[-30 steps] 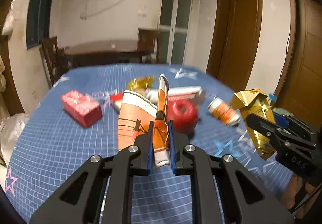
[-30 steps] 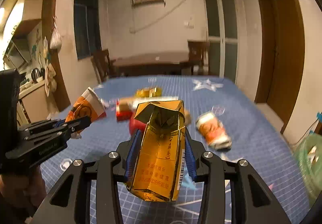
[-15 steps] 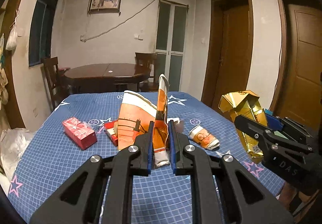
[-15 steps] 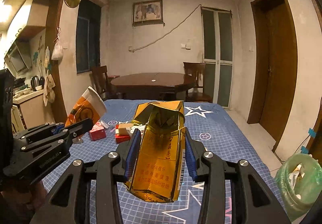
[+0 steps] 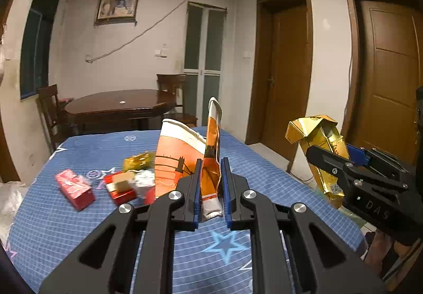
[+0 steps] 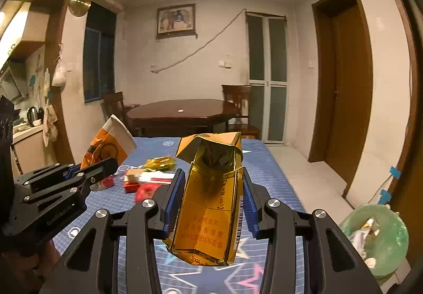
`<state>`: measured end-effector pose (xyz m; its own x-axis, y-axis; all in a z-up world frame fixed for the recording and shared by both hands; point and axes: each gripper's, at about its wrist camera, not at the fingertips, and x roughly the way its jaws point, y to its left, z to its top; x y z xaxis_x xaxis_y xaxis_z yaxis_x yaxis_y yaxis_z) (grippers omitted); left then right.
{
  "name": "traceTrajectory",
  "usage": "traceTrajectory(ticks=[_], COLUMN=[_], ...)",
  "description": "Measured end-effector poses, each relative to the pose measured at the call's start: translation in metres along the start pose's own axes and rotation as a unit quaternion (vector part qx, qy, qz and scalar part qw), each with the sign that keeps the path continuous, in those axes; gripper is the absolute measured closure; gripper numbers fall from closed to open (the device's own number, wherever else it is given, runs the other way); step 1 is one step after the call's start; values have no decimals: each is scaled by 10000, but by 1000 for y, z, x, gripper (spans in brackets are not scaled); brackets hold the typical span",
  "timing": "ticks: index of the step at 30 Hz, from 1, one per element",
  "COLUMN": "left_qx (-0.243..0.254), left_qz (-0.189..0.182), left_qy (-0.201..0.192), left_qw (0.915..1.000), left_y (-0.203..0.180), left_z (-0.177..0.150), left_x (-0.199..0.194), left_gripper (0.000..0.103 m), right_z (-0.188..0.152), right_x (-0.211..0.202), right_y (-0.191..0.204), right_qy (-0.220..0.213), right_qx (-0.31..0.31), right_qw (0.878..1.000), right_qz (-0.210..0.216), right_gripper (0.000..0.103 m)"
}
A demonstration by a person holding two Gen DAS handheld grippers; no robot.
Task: Collect trash
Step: 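Lift the orange cup and gold box and carry both over the green bin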
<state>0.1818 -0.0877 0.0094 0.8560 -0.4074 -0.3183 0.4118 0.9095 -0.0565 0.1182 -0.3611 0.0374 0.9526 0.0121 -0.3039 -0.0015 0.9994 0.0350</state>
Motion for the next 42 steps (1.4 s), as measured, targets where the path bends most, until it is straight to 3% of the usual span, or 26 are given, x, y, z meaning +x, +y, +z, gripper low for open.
traceTrajectory(ticks=[9, 21, 35, 42], left_qx=[151, 399, 712, 859], left_qz=[-345, -1114, -2057, -2500], left_qy=[88, 395, 976, 1534], left_qw=[9993, 9922, 9711, 9522], left_y=[-47, -131, -230, -282], left_z=[5, 14, 6, -11], left_x=[28, 76, 133, 171], left_gripper=[91, 91, 91, 91], right_z=[5, 7, -18, -49], right_x=[-12, -25, -31, -12], right_y=[-74, -190, -342, -426], right_qy=[75, 341, 948, 1508], right_qx=[102, 376, 892, 1370], right_qw=[9990, 9924, 9769, 9624], right_qz=[-439, -1117, -1692, -1799], right_gripper=[60, 60, 60, 60])
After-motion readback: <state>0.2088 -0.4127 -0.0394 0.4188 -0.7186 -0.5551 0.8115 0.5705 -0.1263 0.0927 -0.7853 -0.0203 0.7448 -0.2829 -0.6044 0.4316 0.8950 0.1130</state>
